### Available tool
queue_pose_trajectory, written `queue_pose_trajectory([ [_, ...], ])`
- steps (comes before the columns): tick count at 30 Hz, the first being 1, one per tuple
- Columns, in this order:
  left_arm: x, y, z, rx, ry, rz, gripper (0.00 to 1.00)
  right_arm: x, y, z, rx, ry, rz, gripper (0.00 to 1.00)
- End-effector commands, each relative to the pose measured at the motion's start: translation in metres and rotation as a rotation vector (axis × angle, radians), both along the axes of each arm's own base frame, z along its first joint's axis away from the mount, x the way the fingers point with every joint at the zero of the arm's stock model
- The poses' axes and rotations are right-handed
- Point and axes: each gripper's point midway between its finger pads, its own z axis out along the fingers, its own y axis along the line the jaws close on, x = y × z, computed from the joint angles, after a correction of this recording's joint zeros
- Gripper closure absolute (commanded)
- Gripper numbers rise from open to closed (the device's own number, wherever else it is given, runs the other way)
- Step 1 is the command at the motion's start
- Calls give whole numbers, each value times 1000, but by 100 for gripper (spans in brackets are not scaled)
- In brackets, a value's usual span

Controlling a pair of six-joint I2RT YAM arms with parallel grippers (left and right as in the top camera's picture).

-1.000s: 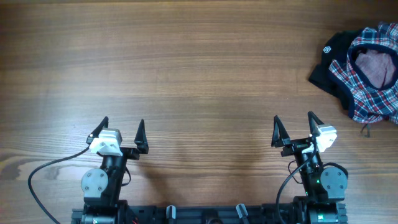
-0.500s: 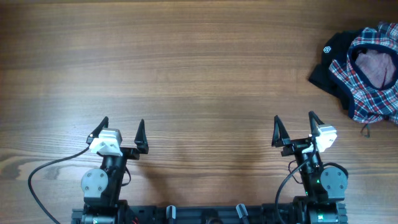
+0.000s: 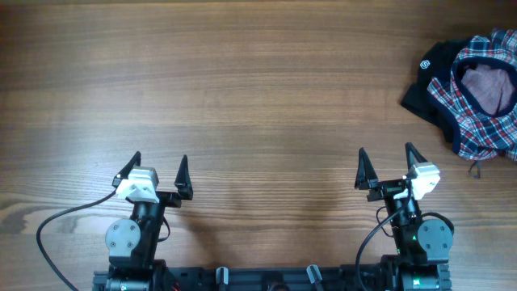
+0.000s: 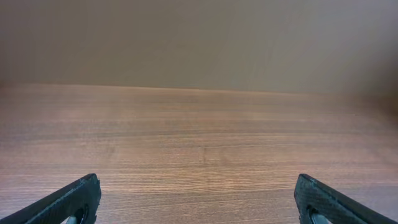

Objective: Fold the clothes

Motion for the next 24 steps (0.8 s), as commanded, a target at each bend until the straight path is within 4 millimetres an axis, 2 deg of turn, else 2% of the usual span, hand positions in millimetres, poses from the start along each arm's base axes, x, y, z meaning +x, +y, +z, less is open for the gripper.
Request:
queue_pose_trajectory([
  [1, 0, 0, -2, -3, 2, -3, 0, -1, 0, 13, 40, -49, -1, 0],
  [6, 0, 0, -2, -3, 2, -3, 0, -6, 2, 44, 279, -137, 50, 0],
  [9, 0, 0, -2, -3, 2, -3, 0, -16, 21, 65, 191, -228, 159, 0],
  [14, 0, 0, -2, -3, 2, -3, 0, -27, 14, 113, 75, -326, 100, 0],
  [17, 0, 0, -2, -3, 2, -3, 0, -10, 4, 114, 26, -202, 24, 0],
  [20, 0, 0, -2, -3, 2, -3, 0, 14, -11, 119, -16, -107, -71, 0],
  [23, 0, 0, -2, -3, 2, -3, 0, 52, -24, 134, -19, 14, -131, 0],
  [24, 0, 0, -2, -3, 2, -3, 0, 72, -31, 134, -22, 88, -151, 0],
])
